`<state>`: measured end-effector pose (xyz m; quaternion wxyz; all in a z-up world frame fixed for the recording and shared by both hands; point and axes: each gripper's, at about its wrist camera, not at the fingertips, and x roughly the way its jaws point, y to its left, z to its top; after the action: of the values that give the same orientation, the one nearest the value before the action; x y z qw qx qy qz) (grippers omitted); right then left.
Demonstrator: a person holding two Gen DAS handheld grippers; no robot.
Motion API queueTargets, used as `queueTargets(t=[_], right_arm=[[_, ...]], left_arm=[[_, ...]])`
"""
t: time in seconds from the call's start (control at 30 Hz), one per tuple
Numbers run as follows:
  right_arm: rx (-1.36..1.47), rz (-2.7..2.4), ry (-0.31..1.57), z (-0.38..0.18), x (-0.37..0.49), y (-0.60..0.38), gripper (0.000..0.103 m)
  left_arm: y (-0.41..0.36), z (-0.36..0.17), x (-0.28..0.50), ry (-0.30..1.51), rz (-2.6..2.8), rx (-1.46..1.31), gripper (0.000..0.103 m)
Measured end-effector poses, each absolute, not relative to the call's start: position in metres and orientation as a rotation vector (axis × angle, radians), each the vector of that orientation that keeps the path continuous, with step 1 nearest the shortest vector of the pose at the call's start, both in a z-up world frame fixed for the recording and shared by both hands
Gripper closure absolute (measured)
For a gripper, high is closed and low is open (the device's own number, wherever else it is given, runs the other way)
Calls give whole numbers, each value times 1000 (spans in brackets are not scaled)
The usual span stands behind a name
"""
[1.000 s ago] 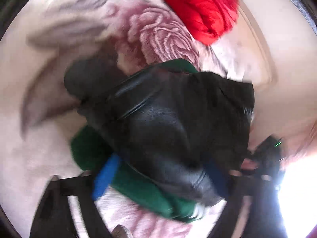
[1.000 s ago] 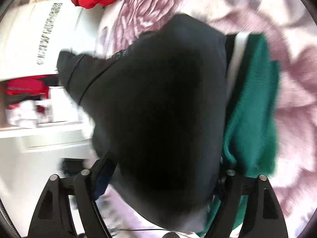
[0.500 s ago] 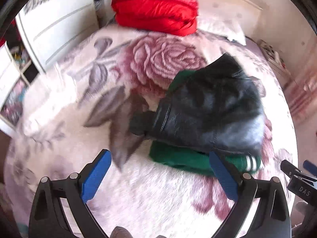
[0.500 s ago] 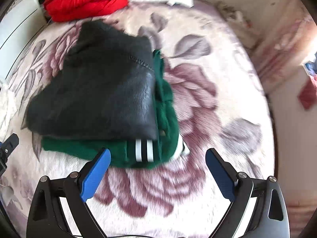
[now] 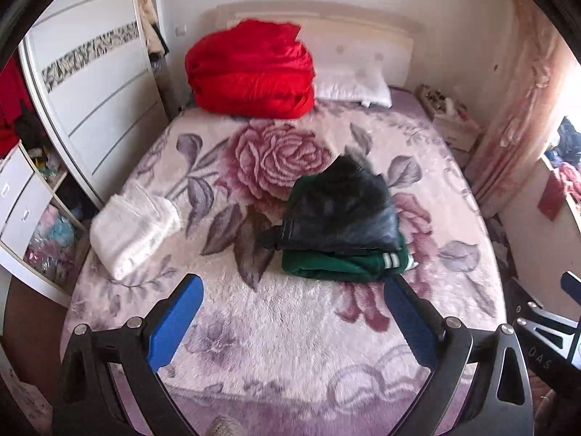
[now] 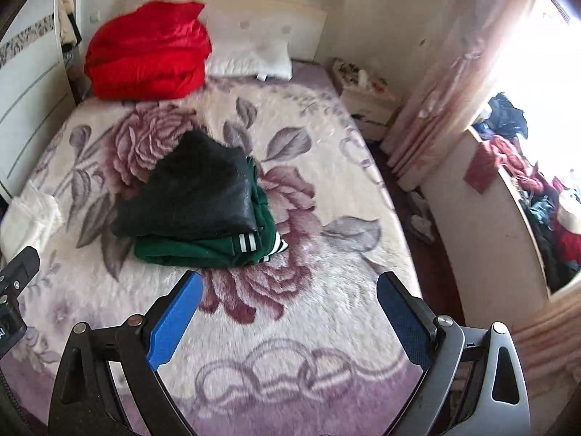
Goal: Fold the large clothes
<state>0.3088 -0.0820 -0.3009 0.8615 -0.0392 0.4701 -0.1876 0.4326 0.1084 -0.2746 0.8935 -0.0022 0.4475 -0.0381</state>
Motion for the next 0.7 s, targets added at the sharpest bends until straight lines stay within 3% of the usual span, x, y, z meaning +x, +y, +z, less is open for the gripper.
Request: queueTargets(t=[0.37, 0.7], right_arm=[[-55, -397, 837, -148, 177, -61, 5], [-44, -367, 766, -79, 103, -53, 5]], left_arm=[[110, -164, 339, 811, -106, 10, 1], [100, -121, 290, 746, -112, 23, 1]])
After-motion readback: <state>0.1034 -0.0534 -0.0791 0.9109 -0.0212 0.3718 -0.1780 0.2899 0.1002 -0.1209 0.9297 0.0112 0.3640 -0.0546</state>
